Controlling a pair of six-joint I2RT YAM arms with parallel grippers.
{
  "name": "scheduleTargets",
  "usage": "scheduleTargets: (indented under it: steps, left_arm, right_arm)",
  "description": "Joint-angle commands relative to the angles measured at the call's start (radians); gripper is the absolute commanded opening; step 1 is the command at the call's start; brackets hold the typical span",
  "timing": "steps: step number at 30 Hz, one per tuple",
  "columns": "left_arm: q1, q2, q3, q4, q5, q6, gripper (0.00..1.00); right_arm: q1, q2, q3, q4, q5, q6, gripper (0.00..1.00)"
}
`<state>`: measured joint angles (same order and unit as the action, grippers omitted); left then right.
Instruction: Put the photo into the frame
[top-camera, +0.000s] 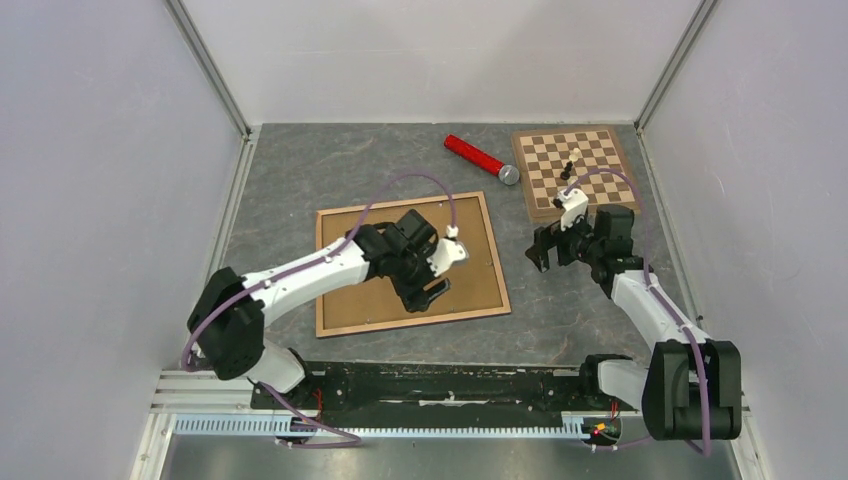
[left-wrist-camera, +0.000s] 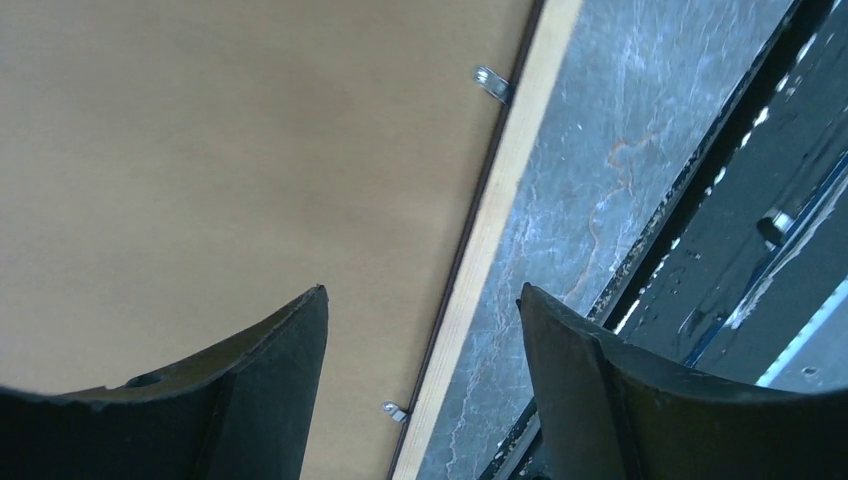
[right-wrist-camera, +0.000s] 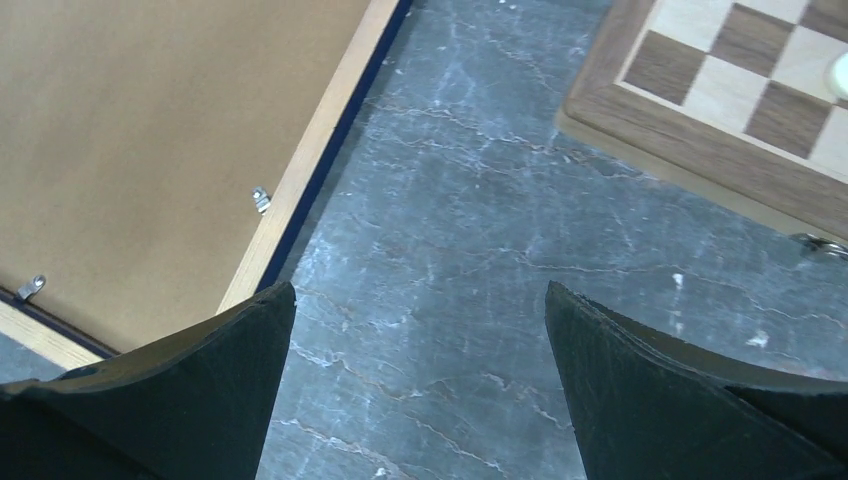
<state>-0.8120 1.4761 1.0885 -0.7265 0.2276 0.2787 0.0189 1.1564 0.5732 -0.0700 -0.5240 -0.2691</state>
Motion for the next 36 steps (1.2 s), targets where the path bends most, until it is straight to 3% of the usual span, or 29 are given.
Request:
scheduleTargets:
  steps: [1,11,26,36]
  left_arm:
    - [-0.097,0.050,-0.007,0.033,-0.097,0.052,0.75]
    - [-0.240,0.097,-0.039,0.067,-0.222,0.053,0.73]
    - [-0.259,0.154,-0.047,0.087,-0.261,0.064,0.66]
    - [-0.279,0.184,-0.061,0.087,-0.257,0.069,0.55]
  right_arm:
    - [-0.055,-0.038,-0.015,0.056,-0.050,0.003,0.98]
    - [-0.072,-0.053,-0.029,0.062,-0.051,-0.034,0.98]
    - [-0.073,-0.053,-0.039,0.062,-0.064,-0.048,0.98]
    - [-0.074,-0.043,-0.039,0.062,-0.075,-0.055,0.98]
